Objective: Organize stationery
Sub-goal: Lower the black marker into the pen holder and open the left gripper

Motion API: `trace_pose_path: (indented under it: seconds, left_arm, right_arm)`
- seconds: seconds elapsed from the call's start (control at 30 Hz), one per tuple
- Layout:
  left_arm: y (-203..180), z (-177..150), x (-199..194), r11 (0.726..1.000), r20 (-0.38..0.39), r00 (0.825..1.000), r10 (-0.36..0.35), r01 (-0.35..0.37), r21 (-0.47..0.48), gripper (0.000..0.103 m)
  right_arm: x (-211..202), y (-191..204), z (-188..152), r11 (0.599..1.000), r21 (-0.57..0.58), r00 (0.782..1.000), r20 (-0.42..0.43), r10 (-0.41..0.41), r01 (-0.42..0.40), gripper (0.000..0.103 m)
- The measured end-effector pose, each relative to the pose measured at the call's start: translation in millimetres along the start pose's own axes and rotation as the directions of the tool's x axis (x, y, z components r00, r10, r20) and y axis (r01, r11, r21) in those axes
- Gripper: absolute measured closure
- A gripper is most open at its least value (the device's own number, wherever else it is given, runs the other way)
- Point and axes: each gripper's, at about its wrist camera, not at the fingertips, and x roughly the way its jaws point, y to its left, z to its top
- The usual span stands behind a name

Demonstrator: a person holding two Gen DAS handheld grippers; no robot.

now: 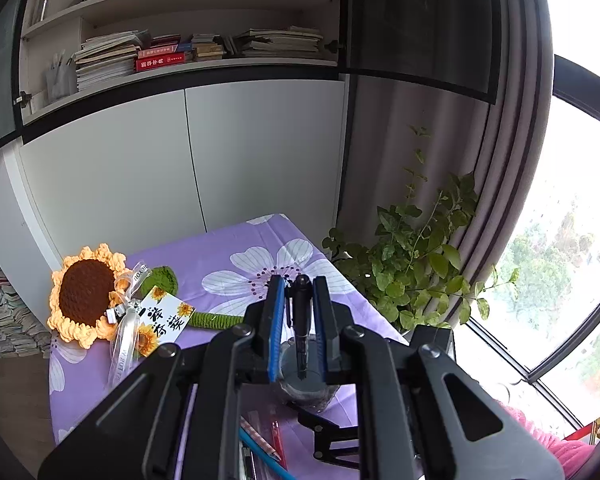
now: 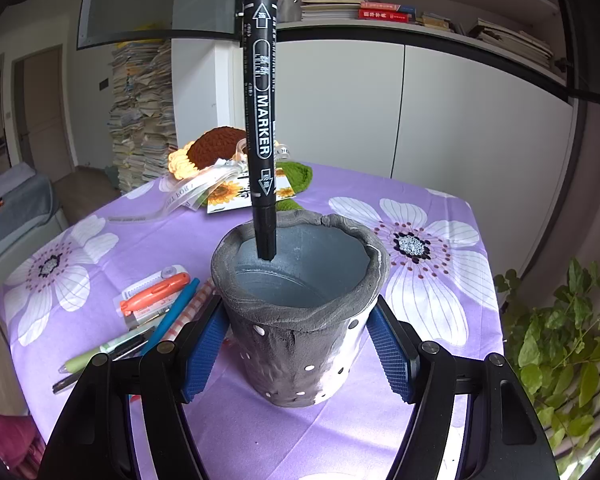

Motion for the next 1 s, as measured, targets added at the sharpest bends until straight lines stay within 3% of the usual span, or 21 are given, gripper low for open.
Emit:
trace_pose_path:
  seconds: [0.23, 0.53, 0.7, 0.73, 0.8, 0.83, 0.87, 1.0]
  left_arm:
    - [2, -21, 19, 1.000, -0.080, 0.997, 0.018, -0.016, 0.019, 0.090]
    - [22, -51, 46, 0.999, -0.200, 0.980, 0.014, -0.023, -0.046, 0.089]
    - [29, -55, 45, 0.997, -0.216, 0.976, 0.008, -0.024, -0.074, 0.090]
    - [30, -54, 44, 0.996, -0.213, 0.977, 0.007, -0.025, -0.081, 0.087]
    - [33, -53, 40, 0.995, -0.206, 0.979, 0.012, -0.033, -0.096, 0.069]
    - [36, -52, 38, 0.993, -0.199, 0.980, 0.016, -0.038, -0.108, 0.053]
    - [39, -52, 37, 0.992, -0.190, 0.981, 0.023, -0.046, -0.118, 0.045]
    - [58, -55, 40, 0.977, -0.212, 0.975, 0.066, -0.106, -0.183, 0.048]
  right_arm:
    - [0, 0, 0, 1.000, 0.000, 1.000, 0.000, 0.000, 0.000, 0.032]
    - [0, 0, 0, 1.000, -0.005, 1.000, 0.000, -0.004, 0.004, 0.032]
    - [0, 0, 0, 1.000, -0.005, 1.000, 0.000, -0.005, 0.005, 0.032]
    - [0, 0, 0, 1.000, -0.004, 1.000, -0.001, -0.005, 0.005, 0.032]
    - [0, 0, 0, 1.000, -0.002, 1.000, -0.001, -0.005, 0.005, 0.032]
    - [0, 0, -1, 1.000, -0.003, 1.000, -0.001, -0.005, 0.005, 0.032]
    - [-1, 0, -1, 1.000, -0.003, 1.000, -0.001, -0.006, 0.006, 0.032]
    - [0, 0, -1, 1.000, -0.004, 1.000, -0.001, -0.007, 0.007, 0.032]
